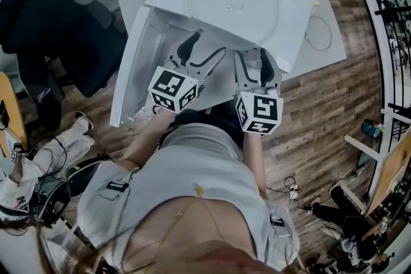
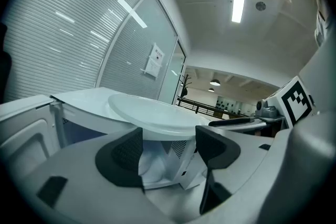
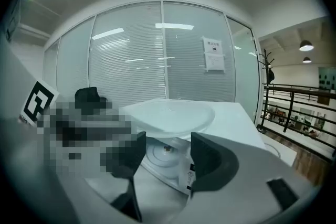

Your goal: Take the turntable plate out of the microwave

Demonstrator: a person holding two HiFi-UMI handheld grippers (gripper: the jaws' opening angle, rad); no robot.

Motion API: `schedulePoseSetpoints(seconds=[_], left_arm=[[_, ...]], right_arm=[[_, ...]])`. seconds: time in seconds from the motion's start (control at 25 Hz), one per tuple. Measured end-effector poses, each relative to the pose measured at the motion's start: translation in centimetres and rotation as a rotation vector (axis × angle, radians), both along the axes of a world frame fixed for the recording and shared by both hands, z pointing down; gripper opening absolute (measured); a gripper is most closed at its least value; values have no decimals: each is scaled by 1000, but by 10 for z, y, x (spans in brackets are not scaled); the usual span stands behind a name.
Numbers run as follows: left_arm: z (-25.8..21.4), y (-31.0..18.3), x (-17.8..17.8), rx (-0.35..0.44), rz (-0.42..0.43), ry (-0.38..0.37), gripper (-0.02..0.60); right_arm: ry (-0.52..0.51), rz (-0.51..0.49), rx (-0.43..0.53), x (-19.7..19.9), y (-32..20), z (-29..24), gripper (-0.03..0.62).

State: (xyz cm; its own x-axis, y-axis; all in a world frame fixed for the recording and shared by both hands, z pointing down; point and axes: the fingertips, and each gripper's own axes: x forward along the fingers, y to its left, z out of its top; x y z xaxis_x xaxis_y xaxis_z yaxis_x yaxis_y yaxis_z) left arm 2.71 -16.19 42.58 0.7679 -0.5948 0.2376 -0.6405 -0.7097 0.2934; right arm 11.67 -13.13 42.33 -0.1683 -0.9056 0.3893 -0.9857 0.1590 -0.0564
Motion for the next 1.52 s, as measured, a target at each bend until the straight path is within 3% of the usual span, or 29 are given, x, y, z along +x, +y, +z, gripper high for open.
schedulePoseSetpoints(seconds=[0.92, 1.2, 1.36, 1.52], left_arm=[[1, -28, 7, -9, -105, -91, 328], [0, -29, 6, -52, -118, -143, 328], [-5, -29, -7, 21, -144, -206, 328], [-5, -28, -6, 58, -112, -207, 328]], right_arm=[[-8, -50, 4, -10, -19, -4, 255], [-35, -51, 7, -10, -21, -6, 255], [-44, -47, 9, -9, -21, -6, 255], [-41, -45, 9, -9, -20, -6, 255]])
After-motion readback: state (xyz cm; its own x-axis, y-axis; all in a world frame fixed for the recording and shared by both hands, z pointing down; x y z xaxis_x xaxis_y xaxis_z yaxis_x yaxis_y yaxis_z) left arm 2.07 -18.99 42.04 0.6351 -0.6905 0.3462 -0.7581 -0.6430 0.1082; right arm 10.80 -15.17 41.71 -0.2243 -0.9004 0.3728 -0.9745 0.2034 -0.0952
